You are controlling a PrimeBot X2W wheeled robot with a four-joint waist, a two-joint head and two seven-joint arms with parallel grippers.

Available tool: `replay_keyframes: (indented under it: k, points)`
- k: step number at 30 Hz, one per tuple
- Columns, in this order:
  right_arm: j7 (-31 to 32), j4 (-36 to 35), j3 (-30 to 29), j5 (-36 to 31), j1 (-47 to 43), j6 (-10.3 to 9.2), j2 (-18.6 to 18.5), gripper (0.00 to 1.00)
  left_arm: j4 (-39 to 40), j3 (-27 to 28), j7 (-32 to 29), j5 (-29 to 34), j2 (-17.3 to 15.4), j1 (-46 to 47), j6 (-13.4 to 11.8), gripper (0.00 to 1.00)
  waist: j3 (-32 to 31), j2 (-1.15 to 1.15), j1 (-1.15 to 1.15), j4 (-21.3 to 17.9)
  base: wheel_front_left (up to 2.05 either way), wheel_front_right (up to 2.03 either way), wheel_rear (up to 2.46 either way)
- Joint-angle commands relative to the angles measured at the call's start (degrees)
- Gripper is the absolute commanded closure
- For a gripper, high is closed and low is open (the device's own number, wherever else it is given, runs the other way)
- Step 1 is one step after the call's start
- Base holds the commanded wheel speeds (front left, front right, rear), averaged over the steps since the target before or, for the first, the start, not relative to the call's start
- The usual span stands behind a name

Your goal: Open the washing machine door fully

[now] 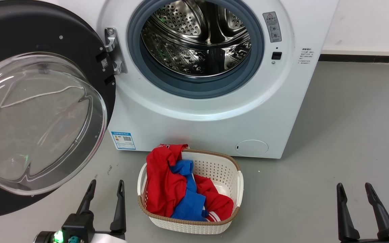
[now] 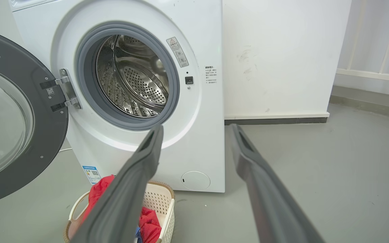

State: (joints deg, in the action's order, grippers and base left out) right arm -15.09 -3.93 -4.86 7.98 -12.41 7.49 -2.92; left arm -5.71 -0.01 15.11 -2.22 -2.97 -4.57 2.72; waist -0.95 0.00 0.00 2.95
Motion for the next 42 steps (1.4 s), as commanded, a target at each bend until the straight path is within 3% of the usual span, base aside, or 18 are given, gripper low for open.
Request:
replay_keyframes:
  k: [1, 17, 18, 21, 42]
  points:
    - [-0.1, -0.08, 0.03, 0.26, -0.84, 0.01, 0.08, 0.0, -0.13, -0.11, 0.07, -0.16, 0.04, -0.69, -0.41, 0.0, -0.07, 0.0, 0.0, 0.04, 0.0, 0.0, 0.0]
    - [-0.1, -0.18, -0.16, 0.33, -0.47, 0.01, 0.08, 0.0, 0.2, -1.44, 0.07, -0.07, 0.09, -1.18, -2.11, 0.0, 0.11, 0.0, 0.0, -0.37, 0.0, 0.0, 0.0]
    - [0.05, 1.03, -0.01, 0.59, -0.6, 0.0, 0.02, 1.0, -1.0, -1.4, -0.1, -0.6, 0.09, -1.09, -1.91, 1.0, 0.12, 0.0, 0.0, -0.39, 0.0, 0.0, 0.0]
    - [0.32, 2.36, 0.12, 1.55, -0.5, 0.0, 0.03, 1.0, -2.54, -1.23, -0.48, -1.6, 0.11, -1.44, -1.84, 1.0, 0.13, 0.0, 0.0, -0.42, 0.0, 0.0, 0.0]
    - [4.78, 6.44, 1.22, 25.26, 4.76, 0.0, -1.24, 1.0, -3.99, 0.86, -6.16, -25.44, 0.1, 1.98, -0.05, 1.0, 0.3, 0.0, 0.0, -0.85, 0.0, 0.0, 0.0]
